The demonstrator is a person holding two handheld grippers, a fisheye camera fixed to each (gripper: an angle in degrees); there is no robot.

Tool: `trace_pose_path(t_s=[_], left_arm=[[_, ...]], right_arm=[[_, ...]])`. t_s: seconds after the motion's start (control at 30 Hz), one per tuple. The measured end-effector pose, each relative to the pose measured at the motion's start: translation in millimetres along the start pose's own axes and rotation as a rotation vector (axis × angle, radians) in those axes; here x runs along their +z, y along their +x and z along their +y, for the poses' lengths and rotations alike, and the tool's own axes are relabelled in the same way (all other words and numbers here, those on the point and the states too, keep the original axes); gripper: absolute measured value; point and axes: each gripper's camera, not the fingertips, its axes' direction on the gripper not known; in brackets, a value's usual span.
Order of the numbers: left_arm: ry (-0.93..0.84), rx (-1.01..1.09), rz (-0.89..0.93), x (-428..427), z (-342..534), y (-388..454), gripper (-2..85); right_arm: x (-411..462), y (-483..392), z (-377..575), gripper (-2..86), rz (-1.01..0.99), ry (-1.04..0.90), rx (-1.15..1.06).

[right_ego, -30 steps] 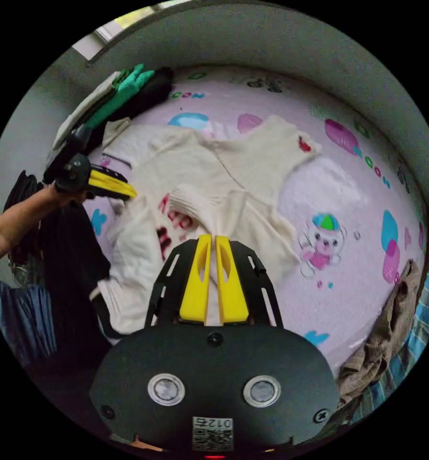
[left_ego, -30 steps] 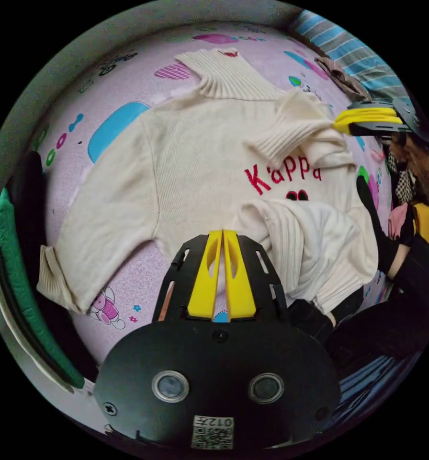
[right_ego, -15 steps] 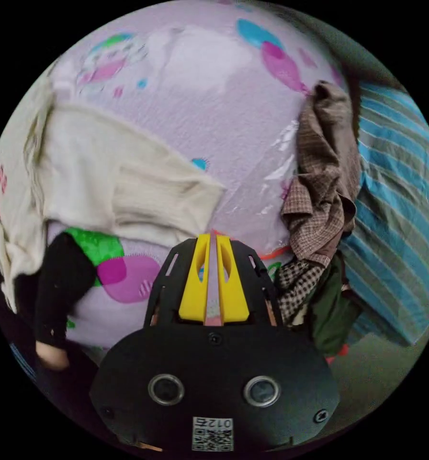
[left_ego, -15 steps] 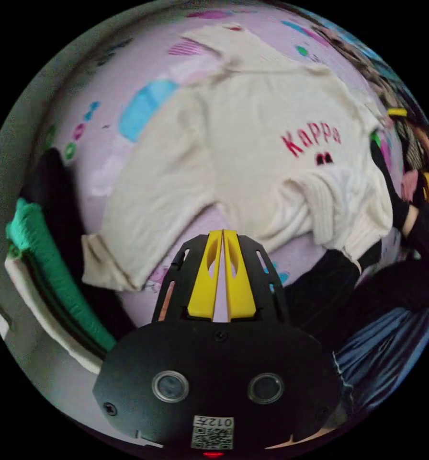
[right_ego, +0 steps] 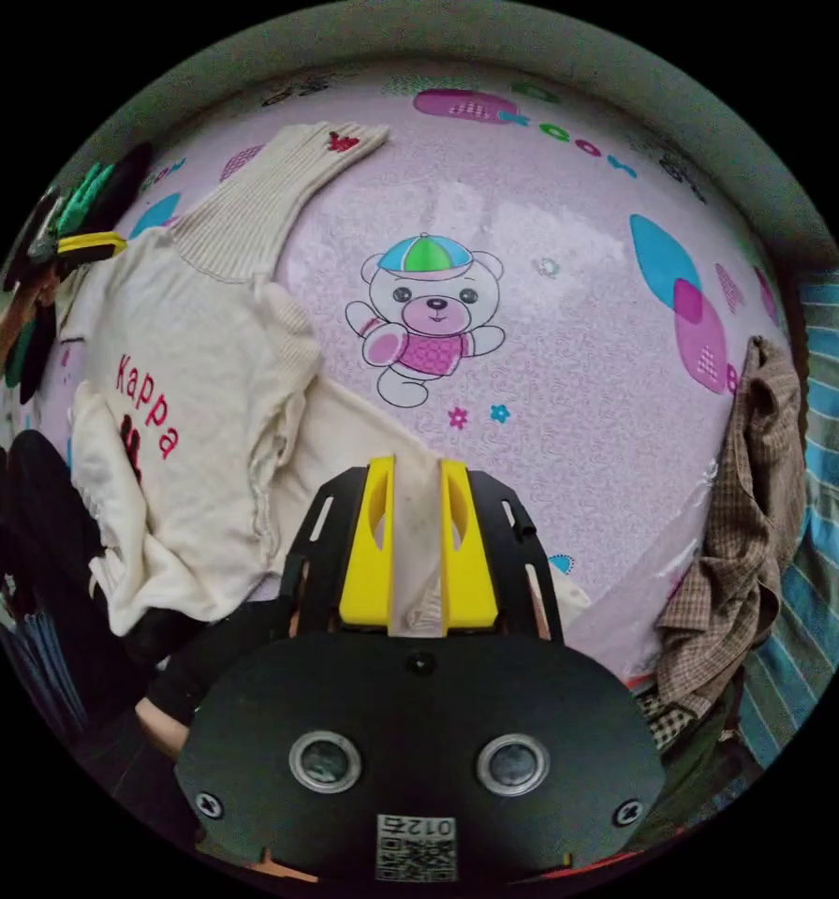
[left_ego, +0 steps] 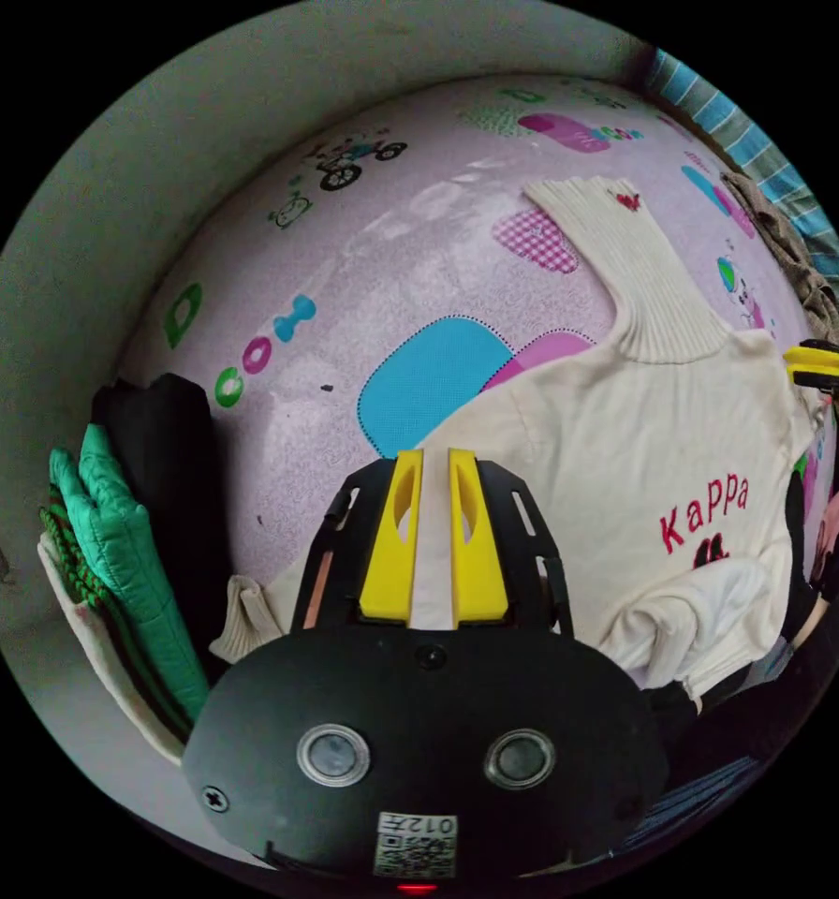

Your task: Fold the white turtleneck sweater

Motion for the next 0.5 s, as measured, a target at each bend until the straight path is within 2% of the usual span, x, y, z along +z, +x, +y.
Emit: trace_pose_path(t_s=[0.17, 0.23, 0.37, 0.43, 0.5], left_arm=[[0.015, -0.009, -0.033, 4, 8, 3, 4.9], [0.002, -0.014, -0.017, 3, 9, 0, 4.7], [0.069, -0.031, -0.014, -13, 16, -11, 4.3], [0.102, -0.014, 0.049, -18, 16, -15, 4.2], [0.099, 0.023, 0.095, -18, 12, -14, 4.3]], right_arm=[[11, 29, 23, 4.9, 0.081, -0.115, 0.161], [14, 46, 38, 4.8, 0.034, -0.140, 0.238], [-5, 55, 49, 3.0, -0.020, 0.015, 0.341], [-17, 45, 43, 3.3, -0.120, 0.134, 0.276], [-17, 33, 31, 4.3, -0.205, 0.159, 0.210]])
